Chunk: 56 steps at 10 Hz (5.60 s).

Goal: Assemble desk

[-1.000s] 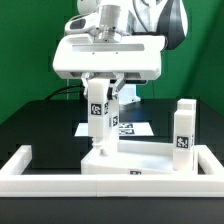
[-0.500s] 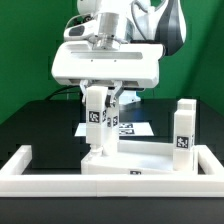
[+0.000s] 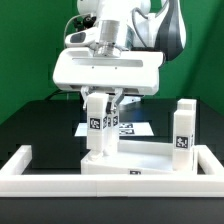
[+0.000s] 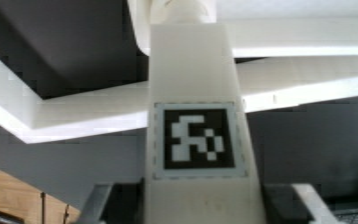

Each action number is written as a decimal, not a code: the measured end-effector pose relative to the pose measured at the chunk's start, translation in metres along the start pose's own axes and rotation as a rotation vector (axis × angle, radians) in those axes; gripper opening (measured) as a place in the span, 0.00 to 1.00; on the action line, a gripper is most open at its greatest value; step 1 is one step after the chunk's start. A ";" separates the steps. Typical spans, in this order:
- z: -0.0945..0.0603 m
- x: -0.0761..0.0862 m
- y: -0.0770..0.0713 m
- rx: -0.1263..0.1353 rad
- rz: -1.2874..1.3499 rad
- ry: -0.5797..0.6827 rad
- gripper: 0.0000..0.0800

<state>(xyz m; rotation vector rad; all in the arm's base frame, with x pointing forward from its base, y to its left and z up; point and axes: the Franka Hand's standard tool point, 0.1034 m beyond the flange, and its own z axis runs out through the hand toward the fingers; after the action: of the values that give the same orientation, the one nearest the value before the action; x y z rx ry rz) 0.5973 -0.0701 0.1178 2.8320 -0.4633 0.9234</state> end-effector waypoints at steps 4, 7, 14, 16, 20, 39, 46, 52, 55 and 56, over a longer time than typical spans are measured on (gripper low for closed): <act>0.004 0.000 0.005 -0.012 -0.004 0.017 0.36; 0.005 -0.001 0.005 -0.011 -0.003 0.007 0.37; 0.005 -0.001 0.005 -0.011 -0.003 0.007 0.81; 0.005 -0.001 0.005 -0.011 -0.003 0.007 0.81; -0.021 0.012 -0.001 0.058 0.058 -0.161 0.81; 0.016 0.006 -0.009 0.010 0.218 -0.635 0.36; 0.019 0.009 -0.010 -0.196 0.799 -0.670 0.36; 0.025 0.019 -0.011 -0.292 1.473 -0.653 0.39; 0.026 0.019 -0.011 -0.287 1.458 -0.652 0.75; 0.027 0.020 -0.010 -0.214 1.238 -0.634 0.80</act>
Offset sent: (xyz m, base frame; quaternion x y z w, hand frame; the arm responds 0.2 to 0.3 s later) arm 0.0063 0.0027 -0.0120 0.0206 0.0345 0.0152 0.9991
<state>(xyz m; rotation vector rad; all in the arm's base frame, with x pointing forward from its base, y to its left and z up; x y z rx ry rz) 0.6305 -0.0713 0.1076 2.3501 -2.3128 -0.0634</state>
